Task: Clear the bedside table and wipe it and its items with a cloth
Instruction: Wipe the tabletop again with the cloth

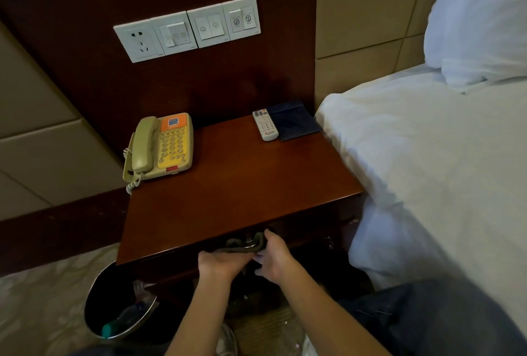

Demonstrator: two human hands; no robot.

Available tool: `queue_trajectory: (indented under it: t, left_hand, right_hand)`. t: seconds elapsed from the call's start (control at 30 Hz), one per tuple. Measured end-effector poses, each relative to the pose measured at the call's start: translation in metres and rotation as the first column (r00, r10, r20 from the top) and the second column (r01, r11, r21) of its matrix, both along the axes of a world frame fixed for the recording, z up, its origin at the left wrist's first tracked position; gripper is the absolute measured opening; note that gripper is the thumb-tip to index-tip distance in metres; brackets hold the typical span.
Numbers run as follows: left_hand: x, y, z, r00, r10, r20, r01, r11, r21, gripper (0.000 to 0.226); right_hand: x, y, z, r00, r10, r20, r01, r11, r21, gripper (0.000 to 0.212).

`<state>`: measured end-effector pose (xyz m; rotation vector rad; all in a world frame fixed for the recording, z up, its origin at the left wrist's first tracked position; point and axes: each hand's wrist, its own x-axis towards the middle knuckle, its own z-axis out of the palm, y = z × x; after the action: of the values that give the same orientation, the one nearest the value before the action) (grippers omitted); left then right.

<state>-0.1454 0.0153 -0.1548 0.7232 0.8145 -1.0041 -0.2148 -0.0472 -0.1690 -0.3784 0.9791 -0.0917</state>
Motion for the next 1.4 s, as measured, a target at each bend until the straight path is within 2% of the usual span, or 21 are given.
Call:
queue_trajectory:
  t: [0.03, 0.1, 0.13, 0.17, 0.2, 0.23, 0.33, 0.4, 0.5, 0.57, 0.7, 0.87, 1.03, 1.17, 1.27, 1.37, 1.4]
  left_hand:
    - [0.006, 0.01, -0.001, 0.984, 0.157, -0.088, -0.166, 0.98, -0.106, 0.078]
    - [0.003, 0.023, 0.007, 0.95, 0.3, -0.084, -0.304, 0.952, -0.041, 0.071]
    - [0.002, 0.014, -0.006, 0.964, 0.264, -0.017, -0.264, 0.964, -0.013, 0.07]
    - [-0.005, 0.007, -0.015, 0.968, 0.248, -0.029, -0.25, 0.967, -0.049, 0.069]
    - [-0.014, 0.006, -0.02, 0.982, 0.185, -0.036, -0.186, 0.982, -0.016, 0.068]
    - [-0.018, -0.004, -0.034, 0.97, 0.225, -0.088, -0.231, 0.971, -0.058, 0.067]
    - [-0.046, -0.035, -0.042, 0.953, 0.231, -0.195, -0.262, 0.954, -0.148, 0.06]
    - [-0.071, -0.068, -0.043, 0.948, 0.221, -0.229, -0.257, 0.957, -0.138, 0.057]
    - [-0.097, -0.101, -0.031, 0.944, 0.214, -0.252, -0.255, 0.957, -0.142, 0.055]
    - [-0.1, -0.114, -0.027, 0.916, 0.245, -0.317, -0.311, 0.934, -0.177, 0.054]
    - [-0.085, -0.105, -0.029, 0.929, 0.229, -0.291, -0.282, 0.947, -0.153, 0.054]
    - [-0.054, -0.052, -0.049, 0.896, 0.343, -0.282, -0.389, 0.913, -0.122, 0.053]
    - [-0.013, 0.012, -0.05, 0.832, 0.476, -0.284, -0.509, 0.859, -0.05, 0.053]
    - [0.029, 0.065, -0.044, 0.829, 0.543, -0.135, -0.549, 0.836, -0.011, 0.047]
    - [0.067, 0.104, -0.036, 0.878, 0.478, 0.027, -0.479, 0.877, 0.032, 0.048]
    - [0.086, 0.125, -0.015, 0.901, 0.391, 0.189, -0.407, 0.912, 0.054, 0.048]
    - [0.091, 0.127, -0.009, 0.905, 0.347, 0.247, -0.381, 0.918, 0.107, 0.048]
  right_hand:
    - [0.002, 0.0, 0.0, 1.0, 0.007, -0.014, -0.007, 1.0, -0.011, 0.05]
    - [0.006, -0.006, -0.005, 0.995, -0.074, -0.07, 0.075, 0.997, 0.002, 0.044]
    - [0.007, -0.008, -0.005, 0.988, -0.142, -0.061, 0.143, 0.989, 0.026, 0.042]
    - [0.005, -0.015, -0.01, 0.972, -0.23, -0.056, 0.233, 0.971, 0.05, 0.039]
    - [0.001, -0.021, -0.013, 0.955, -0.292, -0.051, 0.295, 0.953, 0.067, 0.032]
    - [-0.003, -0.027, -0.011, 0.933, -0.357, -0.045, 0.359, 0.93, 0.077, 0.023]
    - [-0.02, -0.064, -0.018, 0.895, -0.442, -0.065, 0.442, 0.897, -0.003, 0.029]
    - [-0.04, -0.09, -0.017, 0.868, -0.492, -0.071, 0.486, 0.87, -0.085, 0.036]
    - [-0.062, -0.121, -0.015, 0.78, -0.625, -0.033, 0.615, 0.775, -0.146, 0.042]
    - [-0.064, -0.132, -0.02, 0.752, -0.659, -0.008, 0.646, 0.739, -0.191, 0.043]
    - [-0.049, -0.123, -0.027, 0.802, -0.594, -0.063, 0.574, 0.795, -0.194, 0.048]
    - [-0.027, -0.058, -0.022, 0.895, -0.445, -0.038, 0.445, 0.896, -0.011, 0.072]
    - [0.01, 0.009, -0.003, 0.939, -0.341, -0.037, 0.342, 0.938, 0.061, 0.075]
    - [0.048, 0.07, -0.011, 0.971, -0.24, -0.001, 0.238, 0.962, 0.133, 0.071]
    - [0.075, 0.106, -0.006, 0.991, -0.119, 0.062, 0.106, 0.978, 0.182, 0.072]
    - [0.096, 0.131, 0.005, 0.995, -0.062, 0.077, 0.046, 0.979, 0.2, 0.071]
    - [0.101, 0.138, 0.011, 0.995, -0.047, 0.088, 0.029, 0.98, 0.197, 0.072]
